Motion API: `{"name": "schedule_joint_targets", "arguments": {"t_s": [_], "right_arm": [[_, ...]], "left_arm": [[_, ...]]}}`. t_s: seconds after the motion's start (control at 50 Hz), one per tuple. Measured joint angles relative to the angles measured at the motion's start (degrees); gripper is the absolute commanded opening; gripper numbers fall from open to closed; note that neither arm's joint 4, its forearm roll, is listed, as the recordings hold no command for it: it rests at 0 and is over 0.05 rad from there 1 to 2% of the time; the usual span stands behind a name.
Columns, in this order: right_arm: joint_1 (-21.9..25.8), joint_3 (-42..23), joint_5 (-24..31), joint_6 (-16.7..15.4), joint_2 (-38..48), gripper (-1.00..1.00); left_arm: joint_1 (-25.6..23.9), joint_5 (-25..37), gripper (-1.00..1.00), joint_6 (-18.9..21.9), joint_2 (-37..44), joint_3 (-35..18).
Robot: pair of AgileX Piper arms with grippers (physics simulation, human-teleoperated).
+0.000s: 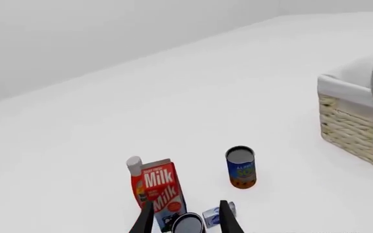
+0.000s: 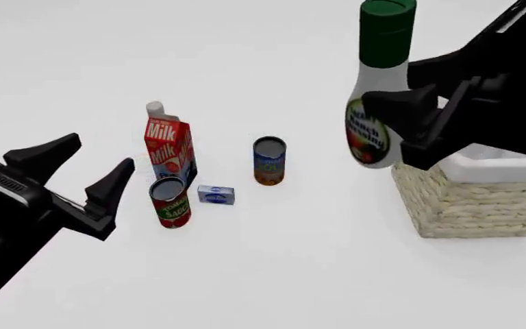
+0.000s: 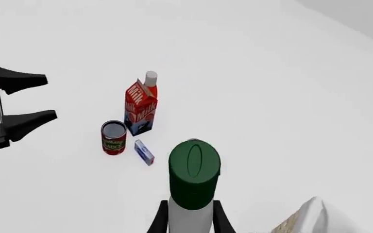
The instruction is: Pick the salad dressing and place it in the basket.
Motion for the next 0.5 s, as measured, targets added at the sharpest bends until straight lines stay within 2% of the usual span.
{"name": "schedule_joint_targets", "arguments": {"t_s": [0.28, 0.5], "right_arm": [[-5.25, -5.36, 2.11, -0.24, 2.5, -1.0], [-10.08, -8.91, 2.71, 0.12, 4.99, -1.0]], "left_arm": [[4.03, 2.12, 1.0, -2.04, -4.5, 3.23], [5.4, 2.53, 1.0, -2.72, -6.02, 4.57]]}}
